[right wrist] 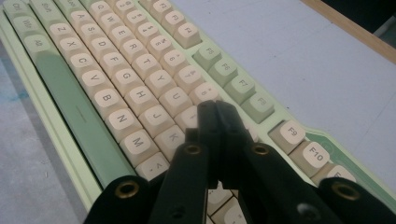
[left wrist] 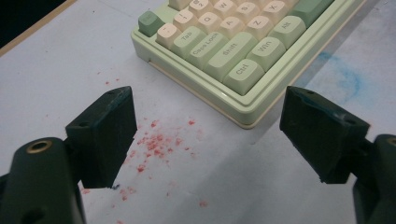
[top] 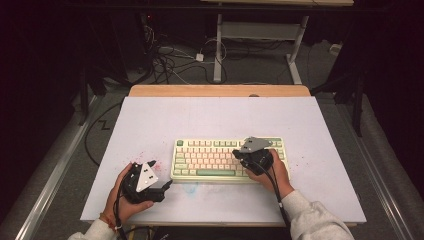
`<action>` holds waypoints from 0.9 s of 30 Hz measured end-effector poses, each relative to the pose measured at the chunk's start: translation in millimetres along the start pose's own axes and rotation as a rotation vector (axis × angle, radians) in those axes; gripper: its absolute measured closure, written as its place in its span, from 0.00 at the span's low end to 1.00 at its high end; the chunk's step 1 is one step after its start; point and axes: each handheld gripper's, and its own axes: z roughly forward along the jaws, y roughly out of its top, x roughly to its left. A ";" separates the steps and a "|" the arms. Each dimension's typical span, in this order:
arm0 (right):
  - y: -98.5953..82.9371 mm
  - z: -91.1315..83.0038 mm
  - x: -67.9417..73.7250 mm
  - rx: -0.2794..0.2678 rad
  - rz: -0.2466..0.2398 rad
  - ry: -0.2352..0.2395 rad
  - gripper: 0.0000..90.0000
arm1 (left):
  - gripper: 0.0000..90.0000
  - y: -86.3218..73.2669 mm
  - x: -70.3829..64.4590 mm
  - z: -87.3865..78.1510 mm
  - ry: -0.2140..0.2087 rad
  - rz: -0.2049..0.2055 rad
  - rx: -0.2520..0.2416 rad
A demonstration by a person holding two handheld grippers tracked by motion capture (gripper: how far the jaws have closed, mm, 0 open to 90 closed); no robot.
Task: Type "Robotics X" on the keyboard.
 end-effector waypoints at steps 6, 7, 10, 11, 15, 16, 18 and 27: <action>2.8 10.1 0.5 0.024 -0.002 0.003 1.00 | 0.20 -0.1 -1.5 1.4 -0.009 0.001 0.008; 3.1 12.1 1.0 0.028 0.000 0.002 1.00 | 0.20 -0.3 -1.7 1.6 -0.008 0.003 0.010; 3.6 17.0 1.6 0.049 0.003 -0.005 1.00 | 0.20 -0.5 -1.9 1.6 -0.011 0.003 0.012; 3.6 18.4 1.0 0.054 -0.001 -0.005 1.00 | 0.20 -0.6 -1.9 1.6 -0.012 0.004 0.012; 4.5 19.9 0.2 0.060 0.001 -0.016 1.00 | 0.20 -0.8 -2.4 2.1 -0.015 0.003 0.013; 4.6 19.9 0.6 0.061 -0.002 -0.019 1.00 | 0.20 -0.7 -2.6 2.3 -0.016 0.003 0.014; 4.2 20.4 1.0 0.067 -0.002 -0.019 1.00 | 0.20 -0.5 -2.9 2.7 -0.015 0.009 0.022; 4.0 12.9 1.4 0.038 0.015 -0.007 1.00 | 0.20 0.0 -2.7 3.0 -0.021 0.005 0.021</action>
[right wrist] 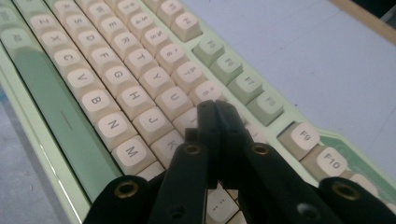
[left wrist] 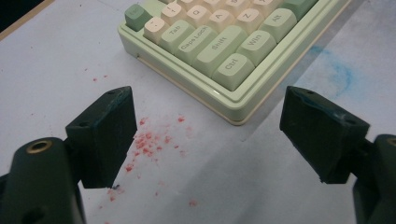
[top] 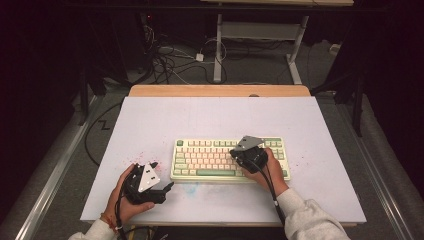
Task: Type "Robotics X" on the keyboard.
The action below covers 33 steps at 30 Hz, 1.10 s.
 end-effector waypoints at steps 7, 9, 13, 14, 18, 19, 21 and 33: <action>1.1 -13.6 -1.6 -0.075 0.012 0.000 0.94 | 0.20 0.0 -0.5 0.7 -0.001 0.004 0.006; 1.3 -17.2 -1.7 -0.095 0.018 0.000 0.90 | 0.20 -0.1 -0.5 0.6 -0.002 0.005 0.007; 1.2 -26.6 -4.1 -0.135 0.025 -0.019 0.74 | 0.20 -0.2 -0.4 0.8 -0.003 0.006 0.010; 1.2 -26.6 -4.1 -0.135 0.025 -0.019 0.74 | 0.20 -0.2 -0.2 0.6 -0.004 0.009 0.012; 0.0 -32.2 -6.8 -0.156 0.027 -0.035 0.53 | 0.20 0.3 -1.2 0.6 -0.004 0.017 0.017; -0.7 -33.7 -7.5 -0.163 0.026 -0.036 0.49 | 0.20 0.3 -1.4 0.5 -0.004 0.018 0.018; -3.3 -38.7 -8.7 -0.186 0.028 -0.044 0.39 | 0.20 0.4 -1.2 0.5 -0.005 0.015 0.016; -11.4 -57.7 -2.8 -0.226 0.029 -0.117 0.26 | 0.20 0.6 -1.4 1.4 -0.011 0.009 0.019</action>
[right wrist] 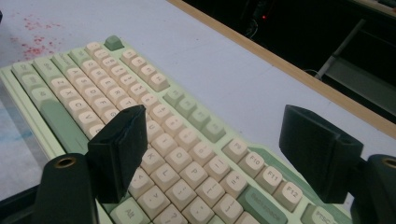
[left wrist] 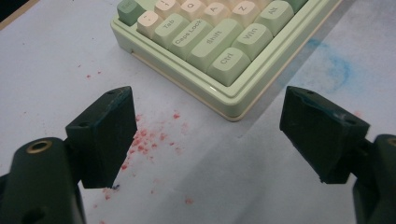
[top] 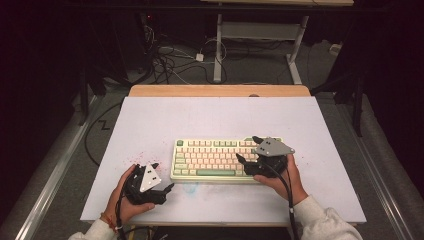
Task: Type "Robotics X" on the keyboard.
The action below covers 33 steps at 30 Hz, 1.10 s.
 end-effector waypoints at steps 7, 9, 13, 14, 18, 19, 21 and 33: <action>-7.4 -12.8 1.0 0.002 -0.001 -0.009 0.27 | 0.21 0.6 -0.1 -0.1 -0.001 -0.005 -0.001; -10.2 -17.3 1.0 -0.006 -0.009 -0.014 0.27 | 0.21 0.8 0.0 -0.1 -0.001 -0.010 -0.001; -15.2 -27.3 -1.5 -0.011 -0.020 -0.033 0.27 | 0.21 1.1 0.5 -1.0 -0.012 -0.020 -0.014; -16.6 -29.8 -2.8 -0.012 -0.018 -0.036 0.27 | 0.21 1.2 0.5 -1.1 -0.012 -0.021 -0.015; -23.4 -38.3 -7.1 -0.023 -0.013 -0.055 0.27 | 0.21 1.9 0.1 -1.2 -0.012 -0.019 -0.015; -25.1 -40.3 -7.9 -0.025 -0.009 -0.057 0.27 | 0.21 2.2 -0.1 -1.1 -0.014 -0.020 -0.015; -29.3 -45.7 -10.3 -0.029 -0.007 -0.066 0.27 | 0.22 2.7 -0.5 -1.6 -0.007 -0.019 -0.015; -44.5 -63.5 -14.7 -0.043 0.013 -0.087 0.27 | 0.43 10.0 1.1 -4.9 -0.078 -0.069 -0.060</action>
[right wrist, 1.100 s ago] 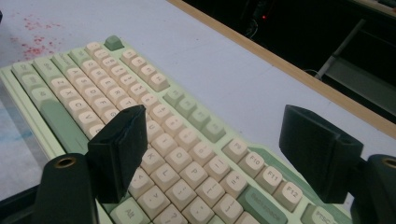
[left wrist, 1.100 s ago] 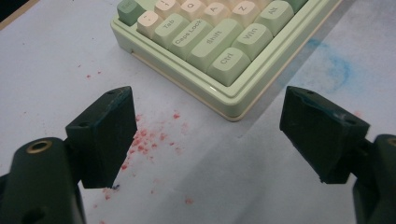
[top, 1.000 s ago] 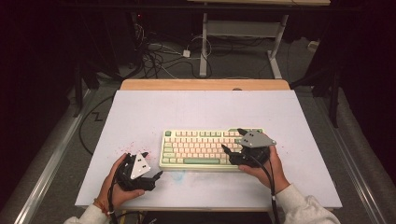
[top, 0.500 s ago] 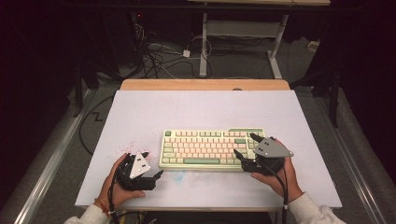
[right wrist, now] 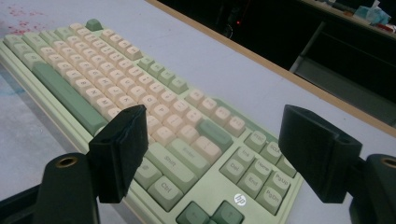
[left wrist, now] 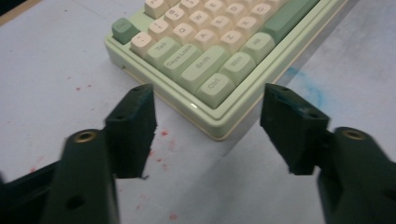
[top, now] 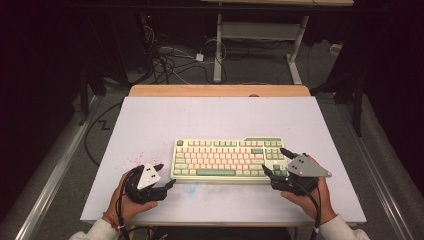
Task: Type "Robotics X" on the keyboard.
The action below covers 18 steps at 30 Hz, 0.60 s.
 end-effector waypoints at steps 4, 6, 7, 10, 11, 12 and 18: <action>-7.6 -5.6 -0.5 0.011 -0.002 -0.013 0.27 | 0.65 5.7 -0.2 0.8 -0.048 -0.004 -0.004; -9.3 -6.9 -0.7 0.013 0.004 -0.008 0.27 | 0.70 7.7 0.3 2.7 -0.080 -0.015 -0.012; -12.3 -10.0 -0.2 0.019 -0.001 -0.011 0.27 | 0.80 8.6 0.3 4.3 -0.101 -0.020 -0.015; -15.1 -13.0 -0.5 0.024 0.009 -0.010 0.27 | 0.88 13.9 -2.0 9.6 -0.115 -0.010 0.003; -16.4 -14.3 -0.5 0.026 0.008 -0.012 0.27 | 0.91 16.4 -2.4 11.2 -0.127 -0.012 0.005; -17.6 -15.4 -0.3 0.029 0.008 -0.014 0.27 | 0.95 19.5 -3.3 13.0 -0.130 -0.008 0.016; -23.7 -21.5 2.2 0.045 0.018 -0.009 0.27 | 0.97 41.0 -11.1 23.8 -0.139 0.038 0.061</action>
